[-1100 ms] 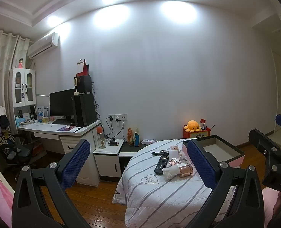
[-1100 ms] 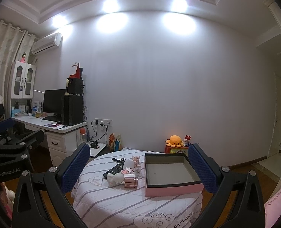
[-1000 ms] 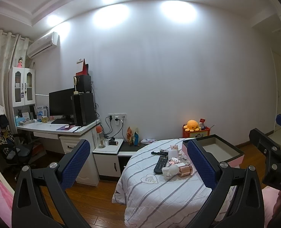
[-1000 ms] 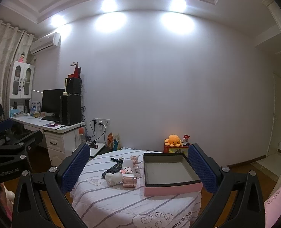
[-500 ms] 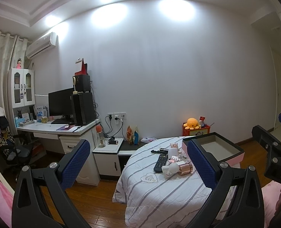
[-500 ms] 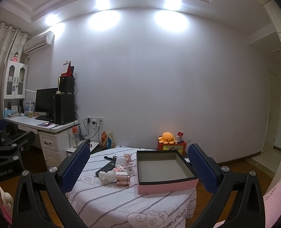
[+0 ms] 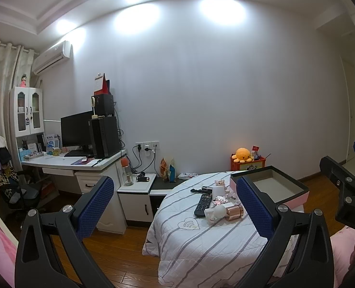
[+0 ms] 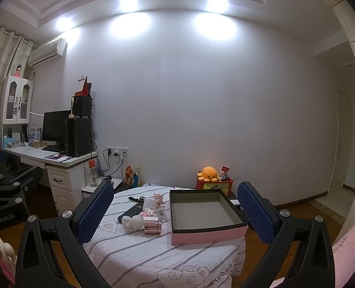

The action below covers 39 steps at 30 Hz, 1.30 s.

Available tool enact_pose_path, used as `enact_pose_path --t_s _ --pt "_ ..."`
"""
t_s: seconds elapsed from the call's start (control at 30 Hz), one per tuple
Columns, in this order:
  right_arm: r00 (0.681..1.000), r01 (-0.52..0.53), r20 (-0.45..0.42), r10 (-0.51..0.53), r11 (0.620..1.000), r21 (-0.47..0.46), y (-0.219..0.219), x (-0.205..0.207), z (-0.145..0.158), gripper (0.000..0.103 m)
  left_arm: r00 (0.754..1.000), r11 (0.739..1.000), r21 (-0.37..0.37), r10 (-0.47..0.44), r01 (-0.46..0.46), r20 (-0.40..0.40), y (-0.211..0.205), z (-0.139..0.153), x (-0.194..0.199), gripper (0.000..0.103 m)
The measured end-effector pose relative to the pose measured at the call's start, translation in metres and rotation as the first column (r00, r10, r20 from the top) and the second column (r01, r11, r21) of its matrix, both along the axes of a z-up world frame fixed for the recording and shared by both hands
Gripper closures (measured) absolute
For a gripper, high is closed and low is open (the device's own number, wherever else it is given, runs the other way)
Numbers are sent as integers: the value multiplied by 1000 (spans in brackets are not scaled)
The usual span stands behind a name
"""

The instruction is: Organize rigid objects

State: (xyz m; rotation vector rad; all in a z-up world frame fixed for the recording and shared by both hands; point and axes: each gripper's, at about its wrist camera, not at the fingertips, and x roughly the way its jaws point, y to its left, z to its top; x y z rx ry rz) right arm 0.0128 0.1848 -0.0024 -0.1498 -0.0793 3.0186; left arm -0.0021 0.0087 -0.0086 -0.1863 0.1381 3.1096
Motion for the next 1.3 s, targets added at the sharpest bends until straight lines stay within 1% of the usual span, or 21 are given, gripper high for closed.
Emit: enact_pose_path --t_s 0.5,0.8,1.0,1.1,1.13,1.3 --pt "1000 0 -1 0 1000 3 0 1 -3 0 1000 1000 -7 5 -5 1 4 -1 -3 0" --pt "999 15 28 -15 1000 -1 7 -7 -13 0 999 999 -32 -19 20 31 16 -7 -17 0" --pt "997 43 60 -43 999 4 17 -22 -24 0 996 998 -22 -62 64 64 28 -18 -41 0" --pt "996 50 73 -50 999 7 27 -33 -32 0 993 996 -19 -79 81 88 35 -27 -62 0" --pt "995 52 79 -52 999 8 30 -38 -33 0 991 997 -13 -79 81 108 37 -31 -73 0" --pt "988 69 140 -70 998 11 48 -74 -46 0 982 998 8 -70 70 173 44 -46 -119 0"
